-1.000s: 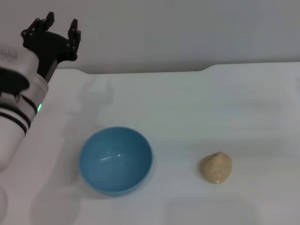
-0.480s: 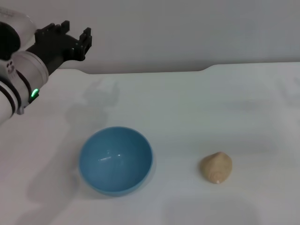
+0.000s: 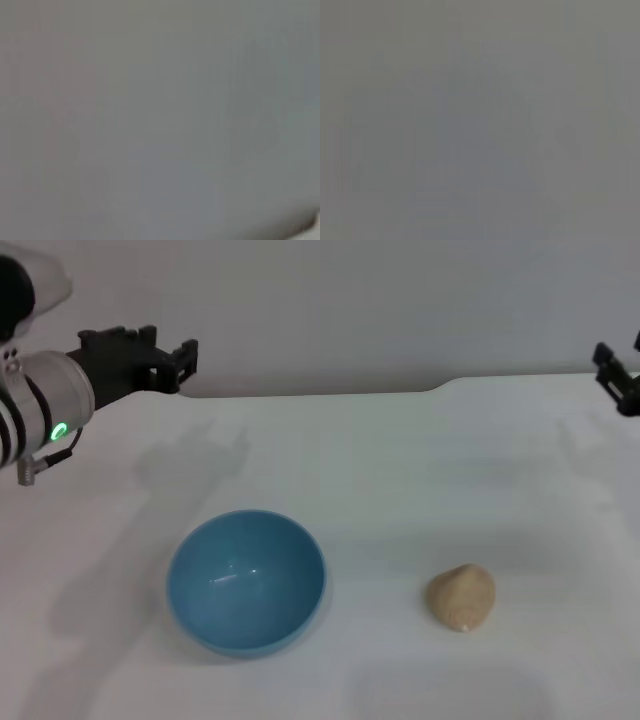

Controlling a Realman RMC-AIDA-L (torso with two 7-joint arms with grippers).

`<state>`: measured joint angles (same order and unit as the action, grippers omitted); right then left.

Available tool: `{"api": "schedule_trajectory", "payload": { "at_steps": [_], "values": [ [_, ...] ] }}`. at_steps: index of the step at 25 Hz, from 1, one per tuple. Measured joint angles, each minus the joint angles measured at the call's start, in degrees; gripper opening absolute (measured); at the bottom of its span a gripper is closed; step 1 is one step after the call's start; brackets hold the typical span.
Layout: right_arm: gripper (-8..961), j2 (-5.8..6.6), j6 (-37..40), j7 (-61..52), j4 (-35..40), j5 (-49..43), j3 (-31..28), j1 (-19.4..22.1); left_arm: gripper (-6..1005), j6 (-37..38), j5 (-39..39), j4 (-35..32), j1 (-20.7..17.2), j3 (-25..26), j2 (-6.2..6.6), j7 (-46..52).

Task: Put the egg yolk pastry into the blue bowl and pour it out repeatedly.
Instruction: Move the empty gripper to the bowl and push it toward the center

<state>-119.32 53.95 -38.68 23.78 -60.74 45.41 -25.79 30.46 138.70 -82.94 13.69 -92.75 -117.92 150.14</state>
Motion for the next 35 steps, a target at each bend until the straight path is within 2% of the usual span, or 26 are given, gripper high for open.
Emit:
{"api": "schedule_trajectory", "payload": {
  "at_steps": [2, 6, 9, 16, 21, 26, 30, 35],
  "values": [
    [495, -0.01, 1.9, 3.4, -2.8, 2.1, 0.0, -0.6, 460, 4.6, 0.2, 0.0, 1.6, 2.1, 0.03, 0.1],
    [495, 0.04, 9.9, 15.2, -10.4, 11.1, 0.2, -1.1, 461, 8.5, 0.4, -0.7, 2.8, 3.3, 0.13, 0.1],
    [495, 0.03, 13.4, 20.4, -14.5, 13.7, -0.2, -1.1, 461, 12.6, 1.6, -1.8, 3.7, 4.8, 0.13, 0.2],
    [495, -0.07, 15.5, 21.0, -17.7, 14.0, -0.6, -0.8, 461, 22.5, 3.7, -3.5, 6.3, 8.8, 0.17, 1.3],
    [495, -0.09, 16.0, 21.1, -19.1, 14.0, -0.7, -0.7, 462, 35.4, 11.6, -5.2, 10.0, 10.7, 0.16, 5.4],
    [495, -0.12, 16.0, 21.1, -19.5, 14.0, -0.8, -0.6, 462, 44.9, 17.1, -5.4, 14.1, 10.8, 0.16, 9.6],
    [496, -0.13, 16.0, 21.1, -20.0, 14.0, -0.8, -0.6, 463, 51.6, 17.5, -5.1, 16.3, 11.3, 0.14, 11.2],
    [496, -0.13, 16.0, 21.1, -20.2, 14.0, -0.8, -0.6, 463, 55.0, 17.5, -5.2, 16.8, 11.0, -0.01, 13.9]
  ]
}}
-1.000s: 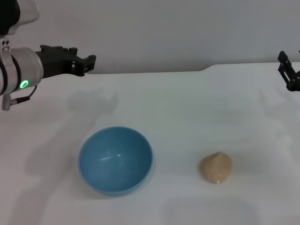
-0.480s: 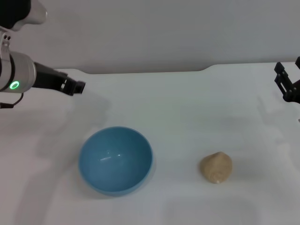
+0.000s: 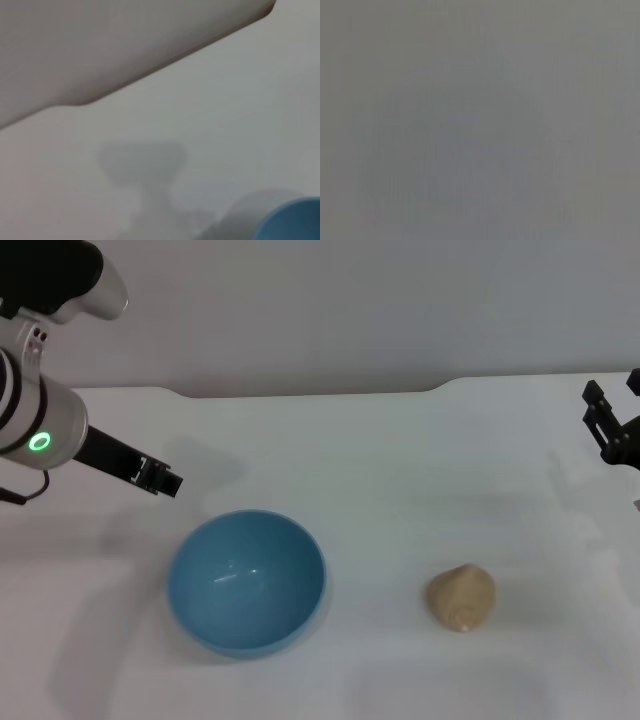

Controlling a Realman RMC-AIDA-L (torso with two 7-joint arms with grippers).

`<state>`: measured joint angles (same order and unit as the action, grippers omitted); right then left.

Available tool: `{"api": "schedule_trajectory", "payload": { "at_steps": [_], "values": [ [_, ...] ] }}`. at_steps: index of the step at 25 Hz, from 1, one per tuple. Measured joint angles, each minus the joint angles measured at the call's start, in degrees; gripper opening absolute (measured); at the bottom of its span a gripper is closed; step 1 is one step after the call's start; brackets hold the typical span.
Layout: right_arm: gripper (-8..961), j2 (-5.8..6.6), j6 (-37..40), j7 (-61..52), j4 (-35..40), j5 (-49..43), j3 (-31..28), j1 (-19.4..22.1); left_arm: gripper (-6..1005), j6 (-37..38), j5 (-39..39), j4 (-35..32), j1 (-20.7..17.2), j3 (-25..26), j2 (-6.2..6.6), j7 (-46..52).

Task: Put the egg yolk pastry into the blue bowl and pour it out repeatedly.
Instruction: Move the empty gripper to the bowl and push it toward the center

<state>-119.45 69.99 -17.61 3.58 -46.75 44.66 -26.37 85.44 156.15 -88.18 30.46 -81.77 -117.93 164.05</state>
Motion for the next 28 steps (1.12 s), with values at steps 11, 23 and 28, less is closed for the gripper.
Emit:
{"api": "schedule_trajectory", "payload": {
  "at_steps": [11, 23, 28],
  "values": [
    [496, 0.09, -0.5, 0.0, -0.1, 0.0, 0.1, -0.4, 568, 2.9, -0.6, 2.8, 0.0, -0.1, -0.41, 0.8],
    [496, 0.18, -0.6, 0.0, 0.1, 0.0, 0.1, -0.4, 750, 4.2, -4.4, 7.1, 1.2, 0.1, -0.43, 0.8],
    [496, 0.18, -0.3, 0.0, 0.2, 0.0, 0.1, -0.1, 750, 3.0, -4.5, 11.7, 2.9, -0.2, -0.63, 0.8]
  ]
}}
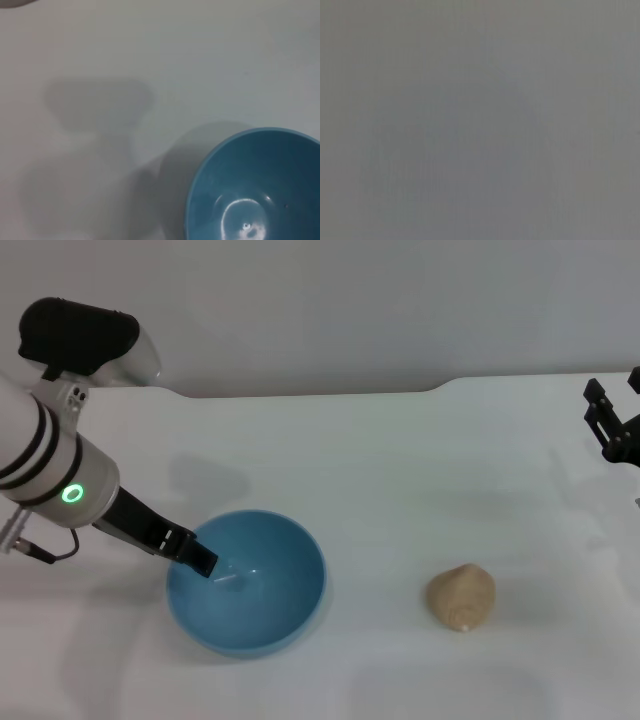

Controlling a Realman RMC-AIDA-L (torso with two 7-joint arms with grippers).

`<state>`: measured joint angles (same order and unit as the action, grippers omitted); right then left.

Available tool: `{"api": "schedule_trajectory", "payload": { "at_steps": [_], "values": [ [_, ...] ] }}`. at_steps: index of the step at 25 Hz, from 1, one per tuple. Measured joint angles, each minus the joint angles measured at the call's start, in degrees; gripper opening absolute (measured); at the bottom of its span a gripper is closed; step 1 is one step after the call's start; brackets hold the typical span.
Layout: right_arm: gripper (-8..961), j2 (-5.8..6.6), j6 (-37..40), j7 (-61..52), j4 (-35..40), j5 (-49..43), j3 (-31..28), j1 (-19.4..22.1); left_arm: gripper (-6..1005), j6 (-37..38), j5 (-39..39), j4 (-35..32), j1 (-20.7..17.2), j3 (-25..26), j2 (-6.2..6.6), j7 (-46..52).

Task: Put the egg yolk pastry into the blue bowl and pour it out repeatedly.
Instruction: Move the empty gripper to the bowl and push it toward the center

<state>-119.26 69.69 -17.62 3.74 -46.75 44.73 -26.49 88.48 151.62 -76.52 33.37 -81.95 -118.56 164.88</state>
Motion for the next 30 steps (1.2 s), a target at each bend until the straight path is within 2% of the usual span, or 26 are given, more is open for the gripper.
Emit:
{"api": "schedule_trajectory", "payload": {
  "at_steps": [9, 25, 30],
  "values": [
    [496, 0.01, 0.1, 0.0, 0.0, -0.1, 0.0, 0.1, 751, -3.4, 0.0, 8.9, 3.7, 0.0, -0.05, 0.1],
    [495, 0.19, 0.2, -0.1, 0.2, -0.3, 0.0, 0.8, 743, -8.0, 0.0, 16.8, 6.5, 0.5, 0.11, 0.1],
    [495, 0.18, 0.2, -0.1, 0.2, -0.3, 0.0, 0.8, 741, -8.6, 0.0, 17.5, 6.6, 0.5, 0.18, 0.1]
  ]
}}
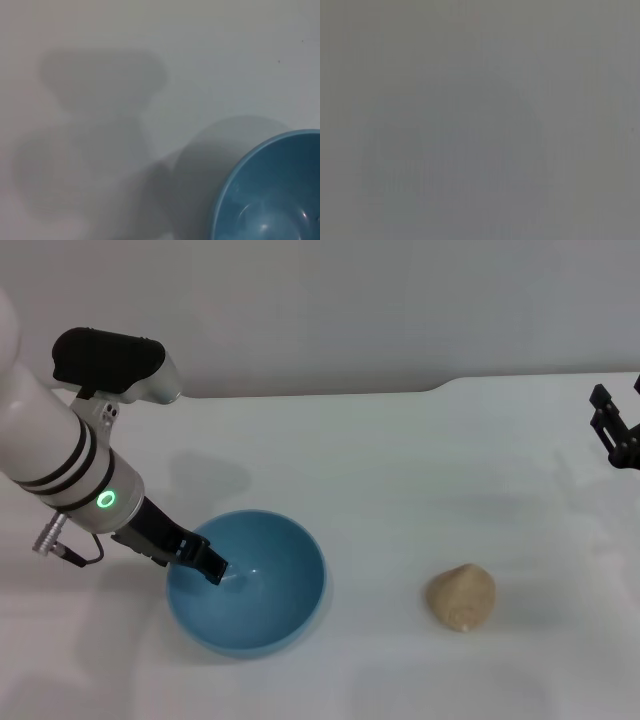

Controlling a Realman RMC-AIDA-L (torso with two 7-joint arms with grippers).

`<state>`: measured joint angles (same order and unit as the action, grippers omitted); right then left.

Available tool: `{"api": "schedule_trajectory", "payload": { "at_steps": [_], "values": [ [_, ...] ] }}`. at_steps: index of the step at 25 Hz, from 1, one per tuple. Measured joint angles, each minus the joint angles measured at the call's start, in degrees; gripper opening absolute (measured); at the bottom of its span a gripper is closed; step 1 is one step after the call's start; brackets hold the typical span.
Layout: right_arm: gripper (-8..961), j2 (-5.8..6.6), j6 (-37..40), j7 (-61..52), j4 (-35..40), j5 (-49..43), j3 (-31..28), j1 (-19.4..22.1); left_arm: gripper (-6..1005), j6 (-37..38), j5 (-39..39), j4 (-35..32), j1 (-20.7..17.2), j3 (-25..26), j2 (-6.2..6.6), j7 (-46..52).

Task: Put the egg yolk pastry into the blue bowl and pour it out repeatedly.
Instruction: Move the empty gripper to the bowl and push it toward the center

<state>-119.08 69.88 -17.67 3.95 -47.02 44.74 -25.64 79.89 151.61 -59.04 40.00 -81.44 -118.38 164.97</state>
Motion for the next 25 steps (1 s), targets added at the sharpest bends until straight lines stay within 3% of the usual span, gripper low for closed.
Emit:
{"api": "schedule_trajectory", "payload": {
  "at_steps": [13, 25],
  "values": [
    [496, -0.01, 0.0, 0.0, 0.1, 0.0, 0.0, 0.2, 628, -0.4, 0.0, 2.1, 0.0, 0.1, 0.04, 0.0],
    [495, 0.08, 0.1, 0.0, 0.3, 0.1, 0.0, 0.5, 464, -0.7, 0.0, 3.1, 0.2, -0.3, 0.09, -0.1]
  ]
}}
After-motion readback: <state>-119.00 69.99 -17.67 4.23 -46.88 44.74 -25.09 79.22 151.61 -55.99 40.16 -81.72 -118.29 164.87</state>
